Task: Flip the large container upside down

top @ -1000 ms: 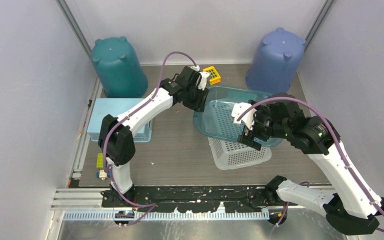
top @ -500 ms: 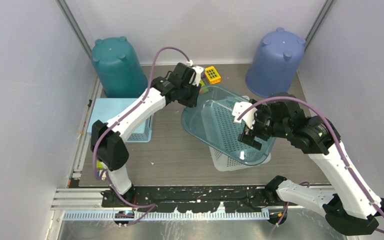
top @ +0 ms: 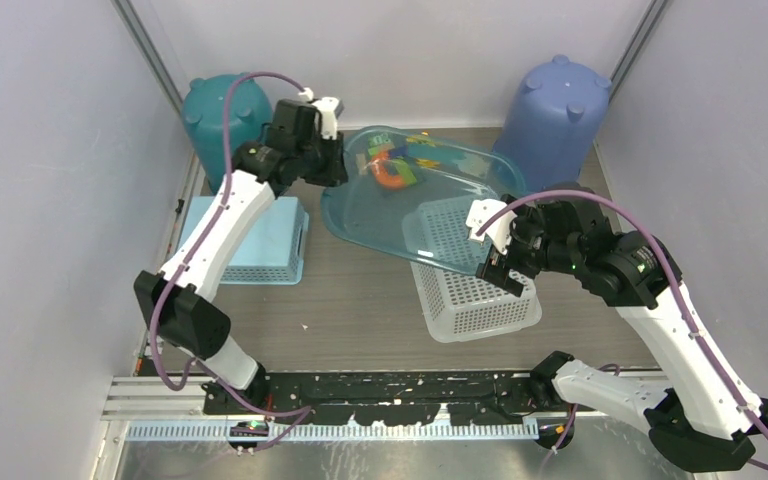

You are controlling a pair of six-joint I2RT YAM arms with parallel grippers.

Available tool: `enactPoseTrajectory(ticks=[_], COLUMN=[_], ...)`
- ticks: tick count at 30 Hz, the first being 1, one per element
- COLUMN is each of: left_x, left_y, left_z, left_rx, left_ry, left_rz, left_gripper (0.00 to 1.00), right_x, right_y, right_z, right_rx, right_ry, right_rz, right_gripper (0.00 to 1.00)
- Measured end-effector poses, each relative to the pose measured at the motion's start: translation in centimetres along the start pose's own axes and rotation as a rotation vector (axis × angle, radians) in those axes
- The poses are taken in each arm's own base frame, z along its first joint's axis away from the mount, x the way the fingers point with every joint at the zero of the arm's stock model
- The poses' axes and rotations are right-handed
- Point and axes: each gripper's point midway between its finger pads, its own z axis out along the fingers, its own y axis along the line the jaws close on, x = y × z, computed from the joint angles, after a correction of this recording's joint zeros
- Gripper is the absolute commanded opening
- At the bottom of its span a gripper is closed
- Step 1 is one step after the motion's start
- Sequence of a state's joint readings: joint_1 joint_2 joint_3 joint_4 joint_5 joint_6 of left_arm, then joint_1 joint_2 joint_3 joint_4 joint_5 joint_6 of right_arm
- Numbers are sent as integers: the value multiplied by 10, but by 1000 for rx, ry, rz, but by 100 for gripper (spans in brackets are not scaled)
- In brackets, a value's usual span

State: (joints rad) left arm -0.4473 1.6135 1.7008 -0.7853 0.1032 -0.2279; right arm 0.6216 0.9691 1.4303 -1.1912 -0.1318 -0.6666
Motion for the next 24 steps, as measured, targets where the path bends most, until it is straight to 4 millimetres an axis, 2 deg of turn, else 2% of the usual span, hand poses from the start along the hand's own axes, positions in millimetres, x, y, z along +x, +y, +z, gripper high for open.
enactPoseTrajectory(ticks=[4,7,12,24], left_x=[-5,-2,24,77], left_y=[32,62,116,220], left_z=[-23,-40,-68,-129], left_rx=[-40,-81,-173,-290], left_ry=[-18,-17,20,67], left_rz=[-33,-54,-93,-179], left_gripper=[0,0,0,0], right_x=[-2,-3,-5,-4], right_y=[-3,-5,-8,-6], right_z=[0,1,4,11], right_rx=[12,20,27,10], right_ry=[-8,-9,-13,-14], right_rz=[9,16,21,38], right_gripper=[92,92,92,92])
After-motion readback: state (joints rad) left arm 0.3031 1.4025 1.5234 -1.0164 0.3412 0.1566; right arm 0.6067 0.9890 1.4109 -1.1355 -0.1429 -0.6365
